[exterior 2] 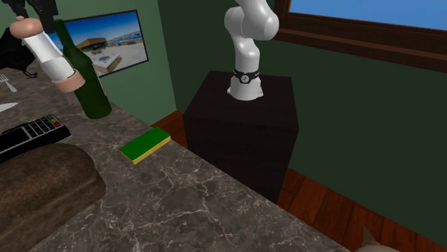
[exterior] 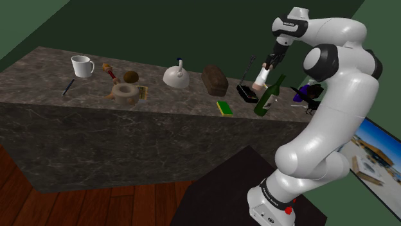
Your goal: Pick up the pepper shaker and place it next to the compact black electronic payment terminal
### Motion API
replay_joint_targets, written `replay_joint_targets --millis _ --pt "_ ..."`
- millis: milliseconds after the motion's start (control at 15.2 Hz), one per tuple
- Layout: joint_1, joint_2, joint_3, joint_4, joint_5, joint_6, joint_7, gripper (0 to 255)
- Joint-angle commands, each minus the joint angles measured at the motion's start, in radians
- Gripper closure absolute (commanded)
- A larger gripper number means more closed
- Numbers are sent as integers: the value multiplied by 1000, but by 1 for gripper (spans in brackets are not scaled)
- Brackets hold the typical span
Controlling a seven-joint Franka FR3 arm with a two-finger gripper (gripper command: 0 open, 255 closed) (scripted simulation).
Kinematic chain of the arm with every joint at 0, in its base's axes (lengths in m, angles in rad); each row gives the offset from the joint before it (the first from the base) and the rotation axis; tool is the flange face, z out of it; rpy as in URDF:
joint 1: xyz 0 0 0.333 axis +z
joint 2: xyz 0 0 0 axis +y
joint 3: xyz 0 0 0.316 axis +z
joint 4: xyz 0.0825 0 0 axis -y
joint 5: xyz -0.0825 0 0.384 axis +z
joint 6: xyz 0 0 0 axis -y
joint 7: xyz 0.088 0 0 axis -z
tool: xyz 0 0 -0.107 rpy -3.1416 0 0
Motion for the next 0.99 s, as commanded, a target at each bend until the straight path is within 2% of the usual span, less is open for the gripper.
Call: replay_joint_targets --millis 0,924 --pt "1 -2 0 -28 -1 27 3 255" --pt "5 -1 2 -216 -6 214 20 255"
